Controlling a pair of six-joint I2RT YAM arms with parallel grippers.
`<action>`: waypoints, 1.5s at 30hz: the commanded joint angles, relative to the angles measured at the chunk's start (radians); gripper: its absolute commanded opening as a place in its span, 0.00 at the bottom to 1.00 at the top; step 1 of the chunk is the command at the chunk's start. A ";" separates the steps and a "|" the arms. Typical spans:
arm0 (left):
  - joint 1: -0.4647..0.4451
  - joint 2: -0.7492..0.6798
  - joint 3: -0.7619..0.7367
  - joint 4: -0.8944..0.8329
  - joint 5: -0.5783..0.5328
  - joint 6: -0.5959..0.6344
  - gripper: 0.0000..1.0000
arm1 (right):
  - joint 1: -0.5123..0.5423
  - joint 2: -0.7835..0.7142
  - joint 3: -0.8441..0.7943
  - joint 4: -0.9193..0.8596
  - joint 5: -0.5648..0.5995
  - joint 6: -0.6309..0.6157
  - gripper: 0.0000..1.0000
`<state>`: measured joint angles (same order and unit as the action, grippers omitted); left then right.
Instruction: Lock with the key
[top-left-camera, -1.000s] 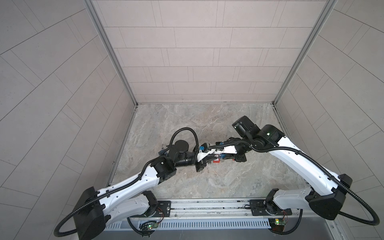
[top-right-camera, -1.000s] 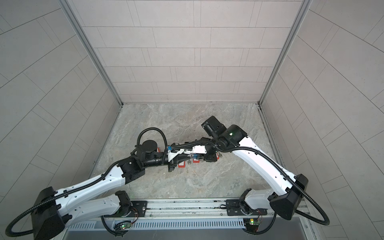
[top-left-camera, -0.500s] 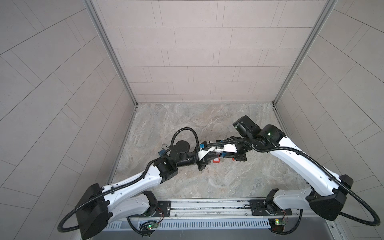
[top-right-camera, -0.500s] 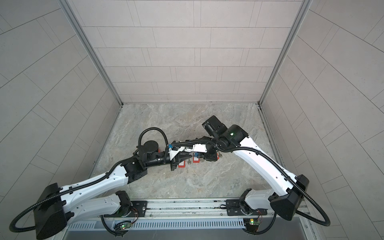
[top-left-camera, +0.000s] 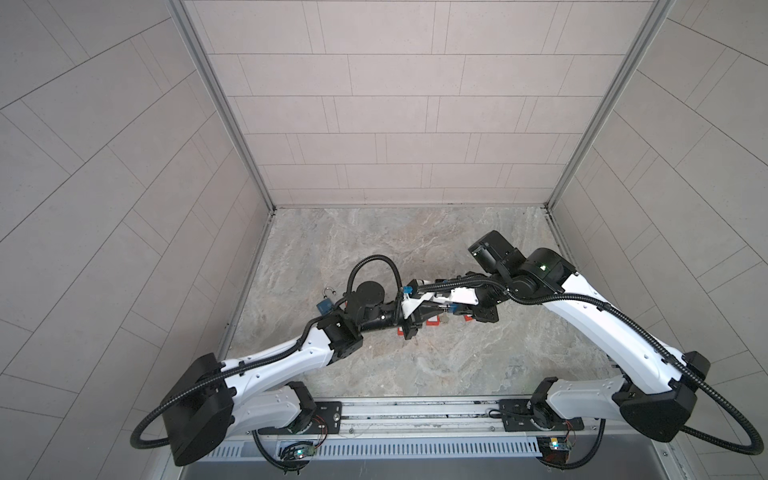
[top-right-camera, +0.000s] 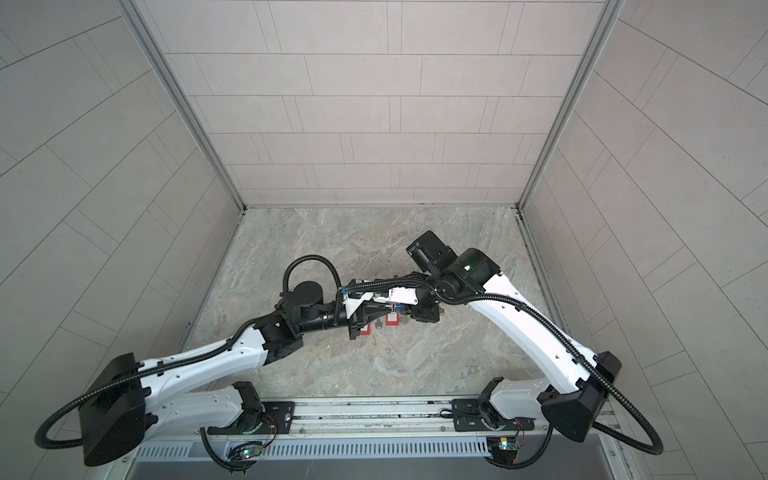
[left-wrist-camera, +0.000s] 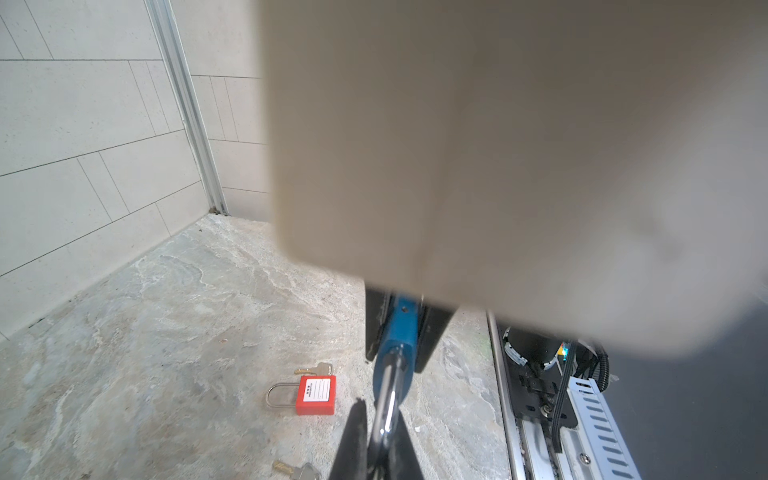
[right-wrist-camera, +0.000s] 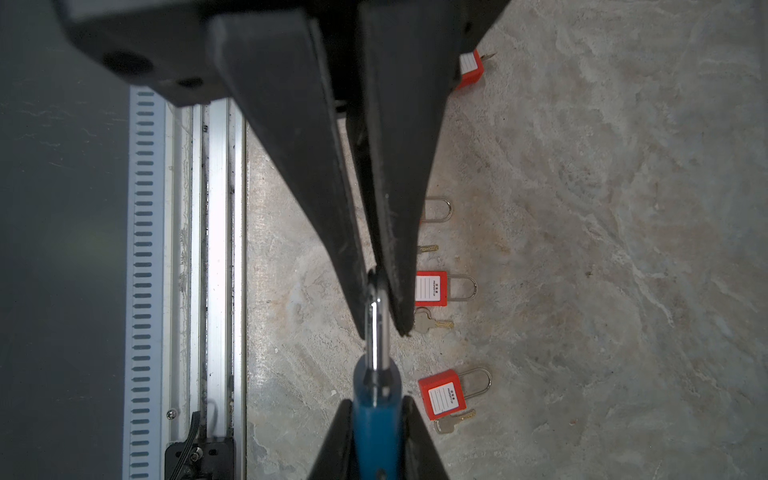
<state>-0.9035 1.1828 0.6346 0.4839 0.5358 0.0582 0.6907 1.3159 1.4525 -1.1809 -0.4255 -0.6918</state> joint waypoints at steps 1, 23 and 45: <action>-0.117 0.092 0.046 0.138 0.040 -0.015 0.00 | 0.099 0.088 0.048 0.407 -0.275 0.040 0.00; -0.120 0.004 0.078 -0.022 0.018 0.051 0.00 | 0.081 0.059 0.047 0.311 -0.223 -0.084 0.00; -0.036 -0.216 0.123 -0.374 -0.047 0.150 0.00 | 0.027 -0.317 -0.221 0.277 0.027 0.185 0.42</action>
<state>-0.9382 0.9863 0.7155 0.0963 0.4679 0.1825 0.7273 1.0142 1.2243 -0.9241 -0.3702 -0.5629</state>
